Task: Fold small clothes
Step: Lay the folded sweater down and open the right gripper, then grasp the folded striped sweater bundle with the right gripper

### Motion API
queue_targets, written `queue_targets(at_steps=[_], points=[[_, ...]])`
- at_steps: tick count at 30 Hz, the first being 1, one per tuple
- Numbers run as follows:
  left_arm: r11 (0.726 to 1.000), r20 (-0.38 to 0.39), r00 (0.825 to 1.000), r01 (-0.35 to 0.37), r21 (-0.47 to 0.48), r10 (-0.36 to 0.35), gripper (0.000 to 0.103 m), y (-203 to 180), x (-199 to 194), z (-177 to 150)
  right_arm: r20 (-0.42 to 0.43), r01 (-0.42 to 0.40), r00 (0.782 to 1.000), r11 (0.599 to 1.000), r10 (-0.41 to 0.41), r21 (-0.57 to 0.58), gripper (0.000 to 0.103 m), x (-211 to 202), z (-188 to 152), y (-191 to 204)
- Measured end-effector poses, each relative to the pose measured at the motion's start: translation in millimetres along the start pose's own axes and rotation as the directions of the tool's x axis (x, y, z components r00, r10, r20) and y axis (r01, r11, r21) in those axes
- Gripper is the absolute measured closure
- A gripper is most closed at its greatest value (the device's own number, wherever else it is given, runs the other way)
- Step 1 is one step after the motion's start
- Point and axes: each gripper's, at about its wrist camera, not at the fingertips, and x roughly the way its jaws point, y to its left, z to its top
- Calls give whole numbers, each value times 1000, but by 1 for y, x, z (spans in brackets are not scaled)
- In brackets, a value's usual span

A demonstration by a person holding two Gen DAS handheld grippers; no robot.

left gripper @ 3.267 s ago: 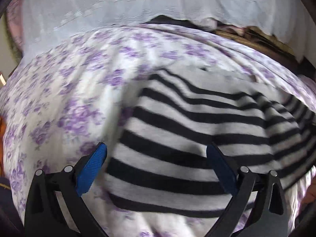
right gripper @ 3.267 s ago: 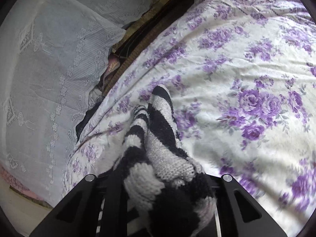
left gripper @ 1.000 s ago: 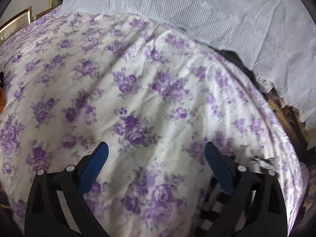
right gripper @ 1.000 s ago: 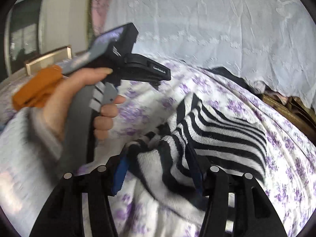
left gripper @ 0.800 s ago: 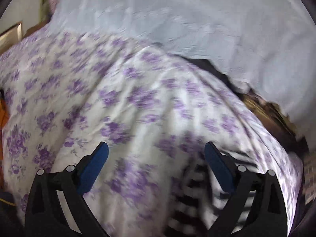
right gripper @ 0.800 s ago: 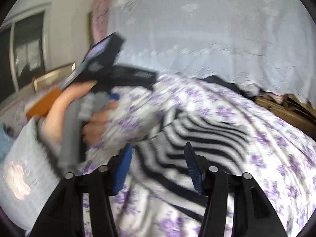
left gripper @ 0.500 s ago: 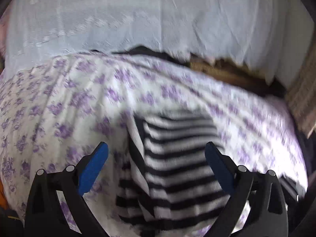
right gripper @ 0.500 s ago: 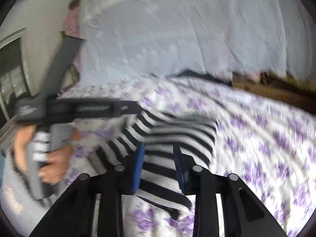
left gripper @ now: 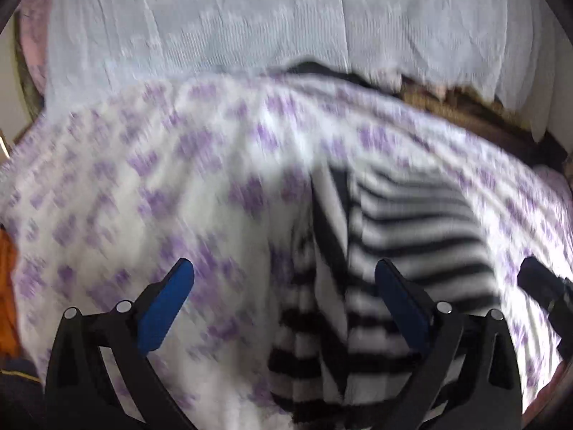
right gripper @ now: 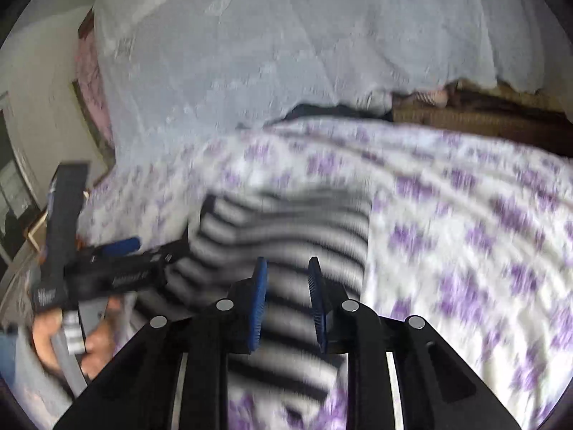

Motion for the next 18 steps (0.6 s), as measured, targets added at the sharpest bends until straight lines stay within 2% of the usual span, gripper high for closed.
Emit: queue_targets(at_steps=[2,4,5,6,8,9,10,12,15,18], points=[[1000,1,1000,-2,-14,2,4,2,3,10,-15,-5,1000,999,6,35,79,14,19,-1],[1000,-39,999,9,-10,-9,4,1,22,14,-28,6,1000,997,-4,79,79,35,33,-7],[1000,-57,998,-11,-1,11,4,0,34,13,-43,12,999,994,-7,105,79,51,35,-12],[999,-90,995,-47,17,48,4,-1,54,8,-65,16,998,993,-8,114,79,63,32,-15],[1000,-103,995,3,-28,-6,4,5,72,2,-126,37,992,990,-19,136,79,99,14,-27],[998,-113,993,22,-52,-28,4,10,73,3,-108,24,994,989,-9,144,79,107,4,-32],[997,-123,992,34,-67,-42,4,12,74,5,-80,-3,997,988,15,152,79,105,0,-35],[998,-110,993,29,-53,-35,4,10,74,5,-98,-22,994,984,40,176,79,101,5,-39],[1000,-75,997,2,-23,-4,4,5,66,2,-39,-14,999,986,21,166,79,86,-4,-34],[1000,-23,999,-25,-18,25,4,9,39,-1,18,15,1000,996,-16,92,76,51,-7,-16]])
